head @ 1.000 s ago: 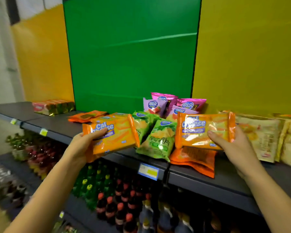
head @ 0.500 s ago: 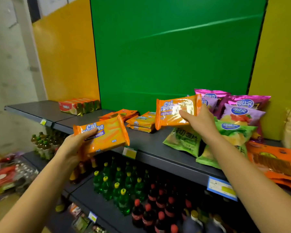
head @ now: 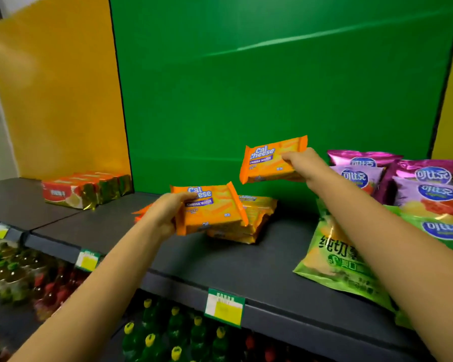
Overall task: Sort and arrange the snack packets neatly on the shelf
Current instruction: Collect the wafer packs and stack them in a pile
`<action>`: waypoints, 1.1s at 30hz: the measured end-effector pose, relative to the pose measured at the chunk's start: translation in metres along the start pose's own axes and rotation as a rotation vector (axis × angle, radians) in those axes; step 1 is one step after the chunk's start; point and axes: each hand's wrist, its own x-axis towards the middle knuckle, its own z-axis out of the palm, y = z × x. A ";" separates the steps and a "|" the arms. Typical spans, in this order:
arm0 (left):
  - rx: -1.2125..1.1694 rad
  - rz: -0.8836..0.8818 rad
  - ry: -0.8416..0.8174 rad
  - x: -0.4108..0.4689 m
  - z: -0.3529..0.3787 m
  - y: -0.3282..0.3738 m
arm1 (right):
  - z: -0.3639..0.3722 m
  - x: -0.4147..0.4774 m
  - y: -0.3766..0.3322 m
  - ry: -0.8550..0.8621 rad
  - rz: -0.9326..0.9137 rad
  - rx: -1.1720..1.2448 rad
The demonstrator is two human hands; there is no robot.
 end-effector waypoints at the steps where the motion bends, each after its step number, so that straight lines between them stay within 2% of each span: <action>1: 0.014 0.007 -0.032 0.011 0.003 0.000 | 0.005 0.005 -0.002 0.012 0.008 0.019; 5: 0.104 0.021 -0.160 0.049 0.017 -0.008 | 0.023 0.024 0.000 0.008 0.059 0.090; 9: 0.307 0.096 -0.087 0.084 0.022 -0.019 | 0.038 0.034 0.009 0.018 0.097 0.094; 16: 0.384 0.131 -0.134 0.119 0.024 -0.035 | 0.073 0.052 0.047 0.183 0.184 -0.116; 22: 0.255 -0.047 -0.302 0.133 0.026 -0.038 | 0.084 0.062 0.085 0.164 0.258 -0.243; 27: 0.200 -0.176 -0.435 0.141 0.023 -0.034 | 0.084 0.040 0.084 0.163 0.341 -0.363; 29: 0.158 -0.234 -0.504 0.136 0.023 -0.032 | 0.079 0.036 0.084 0.178 0.366 -0.305; 33: 0.013 -0.203 -0.467 0.145 0.027 -0.037 | 0.076 0.017 0.089 0.072 0.400 0.098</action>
